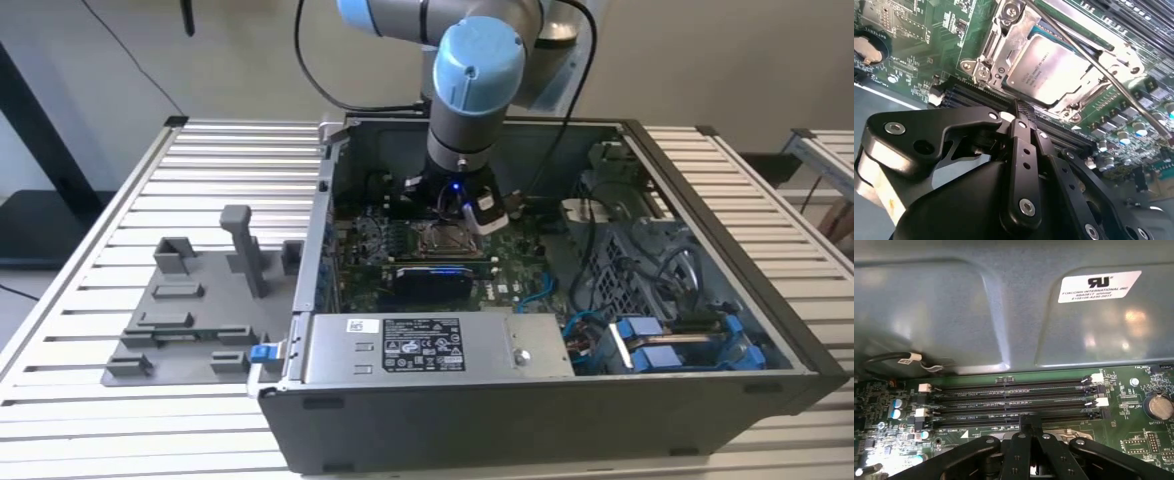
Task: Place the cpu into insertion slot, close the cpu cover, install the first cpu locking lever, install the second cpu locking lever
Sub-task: 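Install the first cpu locking lever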
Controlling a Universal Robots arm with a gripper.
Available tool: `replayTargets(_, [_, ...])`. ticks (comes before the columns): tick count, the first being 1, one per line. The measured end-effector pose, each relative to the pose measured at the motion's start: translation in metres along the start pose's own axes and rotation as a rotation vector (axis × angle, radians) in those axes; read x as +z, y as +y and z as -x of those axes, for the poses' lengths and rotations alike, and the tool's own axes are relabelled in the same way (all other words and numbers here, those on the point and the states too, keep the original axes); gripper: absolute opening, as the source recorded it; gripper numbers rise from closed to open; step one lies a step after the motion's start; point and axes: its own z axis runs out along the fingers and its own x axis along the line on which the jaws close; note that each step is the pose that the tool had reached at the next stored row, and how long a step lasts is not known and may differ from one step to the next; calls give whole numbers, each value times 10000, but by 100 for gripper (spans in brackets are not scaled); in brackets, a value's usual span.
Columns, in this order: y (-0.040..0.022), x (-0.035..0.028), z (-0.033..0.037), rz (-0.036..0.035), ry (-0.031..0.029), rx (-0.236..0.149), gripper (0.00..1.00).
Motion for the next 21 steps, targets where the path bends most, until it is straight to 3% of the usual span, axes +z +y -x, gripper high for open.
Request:
replayTargets(15, [1, 11, 66, -21, 9, 3, 11])
replayTargets(21, [-5, 30, 82, 91, 17, 4, 11])
